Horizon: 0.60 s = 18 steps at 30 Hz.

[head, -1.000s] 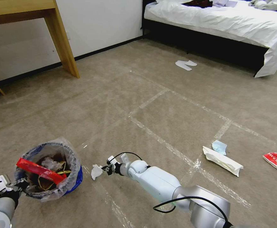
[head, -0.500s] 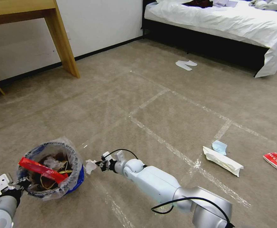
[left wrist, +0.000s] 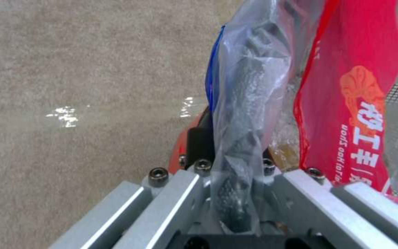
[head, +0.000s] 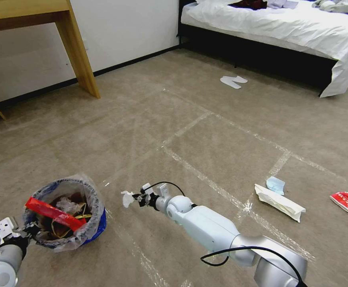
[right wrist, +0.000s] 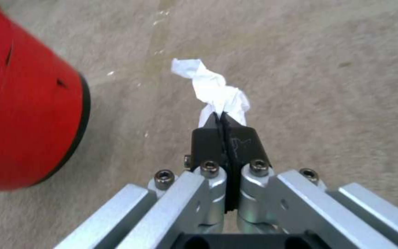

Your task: Pick up the trash bin and place the garbage on the floor into it.

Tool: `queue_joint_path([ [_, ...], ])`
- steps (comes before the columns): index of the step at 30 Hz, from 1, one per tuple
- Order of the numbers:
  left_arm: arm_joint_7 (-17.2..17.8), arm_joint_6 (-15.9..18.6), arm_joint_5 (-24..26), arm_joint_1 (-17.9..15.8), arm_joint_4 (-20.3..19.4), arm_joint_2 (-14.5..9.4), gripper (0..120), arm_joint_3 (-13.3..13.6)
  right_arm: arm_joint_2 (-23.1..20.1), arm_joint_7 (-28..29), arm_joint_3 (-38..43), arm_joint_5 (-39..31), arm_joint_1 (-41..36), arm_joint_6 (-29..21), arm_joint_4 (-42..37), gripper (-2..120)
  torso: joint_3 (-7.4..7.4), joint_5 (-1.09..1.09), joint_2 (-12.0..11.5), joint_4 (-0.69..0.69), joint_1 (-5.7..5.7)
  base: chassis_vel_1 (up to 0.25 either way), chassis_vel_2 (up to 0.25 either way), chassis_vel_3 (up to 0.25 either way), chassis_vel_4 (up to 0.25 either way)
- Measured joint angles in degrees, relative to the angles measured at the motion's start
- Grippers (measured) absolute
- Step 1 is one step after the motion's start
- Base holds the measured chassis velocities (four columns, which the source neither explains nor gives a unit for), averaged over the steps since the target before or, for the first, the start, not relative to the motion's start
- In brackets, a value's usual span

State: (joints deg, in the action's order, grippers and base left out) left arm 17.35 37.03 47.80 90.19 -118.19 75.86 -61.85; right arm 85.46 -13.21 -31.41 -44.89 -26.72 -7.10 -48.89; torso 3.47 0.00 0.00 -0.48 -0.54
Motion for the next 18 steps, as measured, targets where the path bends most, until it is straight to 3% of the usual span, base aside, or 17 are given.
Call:
queue_joint_path([
  [9, -0.1, 0.1, -0.2, -0.3, 1.0, -0.8, 0, 0.6, -4.2, 1.5, 3.5, -2.2, -0.9, 1.9, -7.6, 0, 0.0, 0.0, 0.0, 0.0, 0.0, 0.0, 0.0, 0.0, 0.0],
  [14, -0.2, 0.2, -0.5, -0.7, 1.3, -1.0, 0, 1.0, -8.5, 2.2, 5.0, -5.5, -1.2, 3.8, -19.1, 0, 0.0, 0.0, 0.0, 0.01, 0.0, 0.0, 0.0, 0.0, 0.0],
  [18, -0.2, 0.2, -0.5, -0.7, 1.4, -1.3, 0, 1.1, -10.0, 2.3, 5.5, -6.6, -1.3, 4.3, -23.8, 0, 0.0, 0.0, 0.0, 0.0, 0.0, 0.0, 0.0, 0.0, 0.0],
])
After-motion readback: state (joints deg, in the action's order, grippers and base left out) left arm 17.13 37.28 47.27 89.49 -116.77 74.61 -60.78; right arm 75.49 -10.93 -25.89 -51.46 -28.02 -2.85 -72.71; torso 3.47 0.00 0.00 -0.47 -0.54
